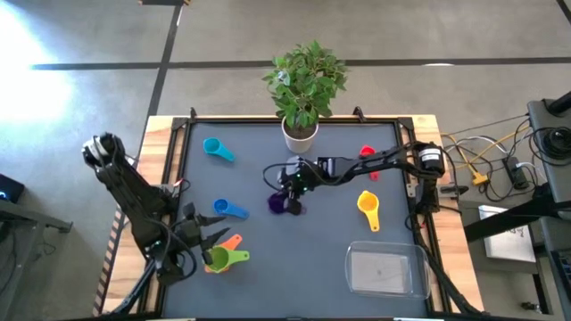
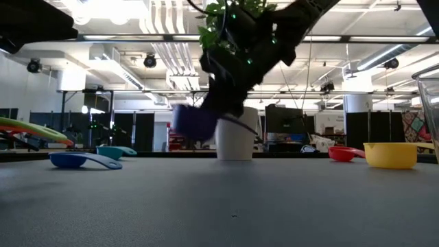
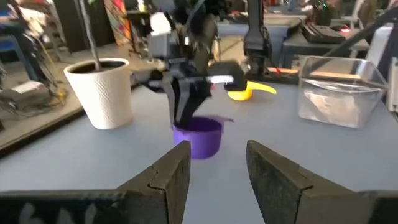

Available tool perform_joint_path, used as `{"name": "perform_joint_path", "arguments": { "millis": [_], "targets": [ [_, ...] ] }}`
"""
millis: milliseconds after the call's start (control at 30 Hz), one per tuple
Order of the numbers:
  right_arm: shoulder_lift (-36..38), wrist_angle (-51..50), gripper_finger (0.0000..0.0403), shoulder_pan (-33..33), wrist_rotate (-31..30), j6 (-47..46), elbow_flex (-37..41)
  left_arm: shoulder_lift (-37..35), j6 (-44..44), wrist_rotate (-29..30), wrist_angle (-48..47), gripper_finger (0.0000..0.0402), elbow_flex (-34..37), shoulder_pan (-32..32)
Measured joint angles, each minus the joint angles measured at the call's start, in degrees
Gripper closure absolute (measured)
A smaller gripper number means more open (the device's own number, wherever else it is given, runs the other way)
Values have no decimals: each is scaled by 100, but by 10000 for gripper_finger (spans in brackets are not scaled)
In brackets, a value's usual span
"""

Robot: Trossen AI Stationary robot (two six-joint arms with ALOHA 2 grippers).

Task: Nest measuring cups in basket
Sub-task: Stack the violet measuring cup on top of the green measuring cup

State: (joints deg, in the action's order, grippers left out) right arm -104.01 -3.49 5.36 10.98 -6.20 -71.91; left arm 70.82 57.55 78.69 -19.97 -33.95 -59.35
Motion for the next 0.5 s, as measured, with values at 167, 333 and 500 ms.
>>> {"name": "perform_joint_path", "arguments": {
  "millis": [167, 333, 500],
  "targets": [
    [0, 65, 394, -182, 316, 173, -438, -449, 14, -189, -659, 263, -56, -11],
    [0, 168, 394, -393, 458, 304, -797, -1066, 391, -324, -1694, 263, -118, -11],
    [-128, 215, 394, -553, 465, 370, -1063, -1674, 826, -444, -2274, 263, -34, -9]
  ]
}}
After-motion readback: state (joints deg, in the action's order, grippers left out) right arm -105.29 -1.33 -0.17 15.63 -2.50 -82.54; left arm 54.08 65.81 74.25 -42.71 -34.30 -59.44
